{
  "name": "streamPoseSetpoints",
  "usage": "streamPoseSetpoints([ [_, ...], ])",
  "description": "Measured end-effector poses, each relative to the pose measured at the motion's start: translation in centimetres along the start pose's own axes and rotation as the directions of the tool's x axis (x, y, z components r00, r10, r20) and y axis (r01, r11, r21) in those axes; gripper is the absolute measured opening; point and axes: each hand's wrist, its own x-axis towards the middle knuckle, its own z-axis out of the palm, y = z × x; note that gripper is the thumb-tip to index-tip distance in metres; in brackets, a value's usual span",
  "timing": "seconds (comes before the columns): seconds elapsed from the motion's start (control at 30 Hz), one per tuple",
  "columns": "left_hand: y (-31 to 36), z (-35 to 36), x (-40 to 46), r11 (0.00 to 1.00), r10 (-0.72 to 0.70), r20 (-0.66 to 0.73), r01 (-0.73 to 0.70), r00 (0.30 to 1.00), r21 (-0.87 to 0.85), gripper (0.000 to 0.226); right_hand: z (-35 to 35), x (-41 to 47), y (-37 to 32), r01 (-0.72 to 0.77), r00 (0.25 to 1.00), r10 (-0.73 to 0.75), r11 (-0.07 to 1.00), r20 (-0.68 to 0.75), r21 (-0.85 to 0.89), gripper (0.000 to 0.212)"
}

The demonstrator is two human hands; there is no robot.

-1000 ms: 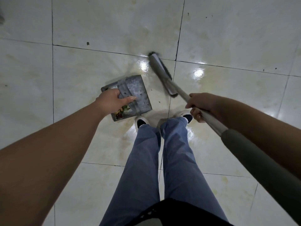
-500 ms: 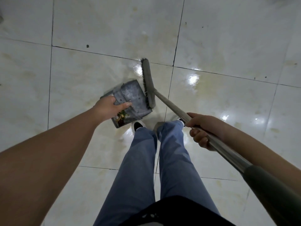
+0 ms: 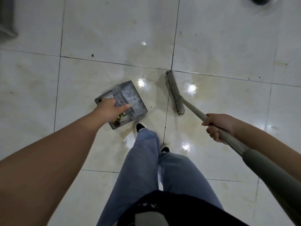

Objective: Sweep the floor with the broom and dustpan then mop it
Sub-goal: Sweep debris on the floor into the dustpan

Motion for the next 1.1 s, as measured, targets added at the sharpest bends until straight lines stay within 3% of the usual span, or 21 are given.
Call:
streamPoseSetpoints([
  [0.17, -1.6, 1.8, -2.9, 1.0, 0.014, -0.1, -0.011, 0.995, 0.023, 0.043, 0.2, 1.2, 2.6, 0.014, 1.0, -0.013, 0.999, 0.014, -0.044, 0.015],
  [0.33, -3.4, 3.7, -4.8, 0.988, 0.03, -0.132, -0.049, 0.991, -0.145, 0.021, 0.5, 2.2, 5.4, 0.058, 0.998, -0.062, 0.993, -0.03, -0.1, 0.012],
  [0.6, -7.0, 7.3, -2.9, 0.988, -0.064, -0.073, 0.053, 0.995, -0.147, 0.034, 5.4, 5.3, 6.1, 0.086, 0.995, -0.089, 0.992, -0.036, -0.094, 0.012],
  [0.73, -8.3, 7.5, -2.5, 0.968, -0.08, -0.066, 0.062, 0.995, -0.244, 0.034, 9.4, 5.7, 7.7, 0.081, 0.997, -0.078, 0.941, 0.024, -0.329, 0.004],
  [0.9, -9.7, 8.6, -3.4, 0.962, -0.078, -0.047, 0.063, 0.996, -0.266, 0.04, 11.9, 4.4, 9.0, 0.133, 0.987, -0.081, 0.895, 0.138, -0.426, 0.005],
  [1.1, -10.8, 8.3, -4.4, 0.964, -0.086, -0.005, 0.082, 0.996, -0.252, 0.047, 8.0, 0.3, 7.8, 0.041, 0.992, -0.009, 0.967, 0.127, -0.253, 0.024],
])
